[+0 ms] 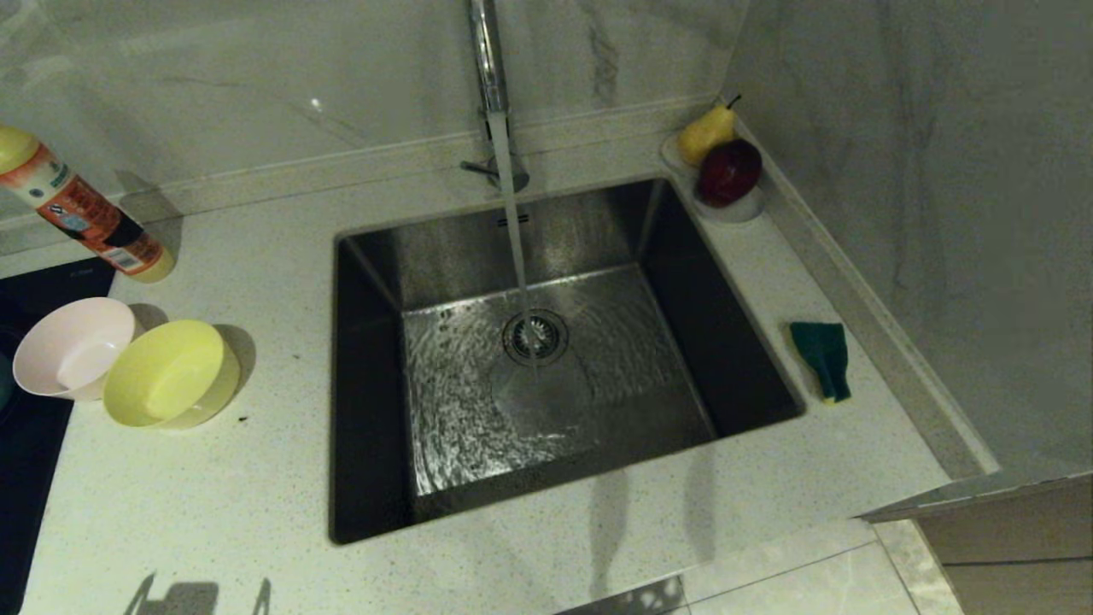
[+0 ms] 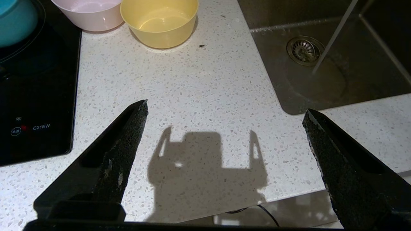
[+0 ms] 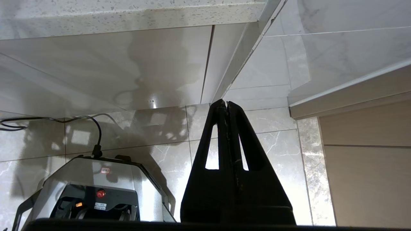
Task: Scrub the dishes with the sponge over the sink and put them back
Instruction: Turn off the faucet
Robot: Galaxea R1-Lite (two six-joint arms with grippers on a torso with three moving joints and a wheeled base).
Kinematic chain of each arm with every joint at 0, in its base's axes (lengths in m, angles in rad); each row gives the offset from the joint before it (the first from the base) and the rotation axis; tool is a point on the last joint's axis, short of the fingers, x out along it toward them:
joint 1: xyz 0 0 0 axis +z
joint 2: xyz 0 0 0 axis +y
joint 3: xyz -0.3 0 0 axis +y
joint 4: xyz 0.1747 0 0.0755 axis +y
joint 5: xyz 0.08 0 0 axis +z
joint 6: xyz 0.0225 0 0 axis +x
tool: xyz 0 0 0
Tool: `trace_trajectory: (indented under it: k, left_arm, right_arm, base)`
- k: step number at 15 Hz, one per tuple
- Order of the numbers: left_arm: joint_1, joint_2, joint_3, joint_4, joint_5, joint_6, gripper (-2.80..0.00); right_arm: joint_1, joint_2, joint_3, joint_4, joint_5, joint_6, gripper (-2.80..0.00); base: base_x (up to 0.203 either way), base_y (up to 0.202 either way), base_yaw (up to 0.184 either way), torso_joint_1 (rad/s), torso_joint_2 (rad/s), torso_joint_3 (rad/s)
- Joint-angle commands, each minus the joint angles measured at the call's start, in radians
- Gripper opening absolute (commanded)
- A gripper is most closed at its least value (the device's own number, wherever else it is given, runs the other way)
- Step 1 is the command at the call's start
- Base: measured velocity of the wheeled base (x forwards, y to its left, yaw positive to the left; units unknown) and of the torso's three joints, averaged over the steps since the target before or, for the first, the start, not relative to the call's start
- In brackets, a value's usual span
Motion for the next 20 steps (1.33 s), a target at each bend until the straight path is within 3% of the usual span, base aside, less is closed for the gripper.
trace_trajectory:
  k: [1,6,20]
  left_arm:
    - [0.0,0.001,0.04,-0.001,0.001,0.0,0.0]
    - [0.0,0.001,0.04,0.0,0.001,0.0,0.0]
    - [0.0,0.001,0.04,0.0,0.001,0.0,0.0]
  right_arm:
    - [0.004,-0.011,0.0,0.0,0.0,-0.003,-2.8]
    - [0.01,-0.194,0.001,-0.004,0.002,-0.001,-2.8]
    - [0.01,-0.194,0.001,-0.004,0.002,0.001,-2.8]
  base:
    - [0.0,0.0,0.0,0.0,0.0,0.0]
    - [0.0,0.0,0.0,0.0,0.0,0.0]
    - [0.0,0.0,0.0,0.0,0.0,0.0]
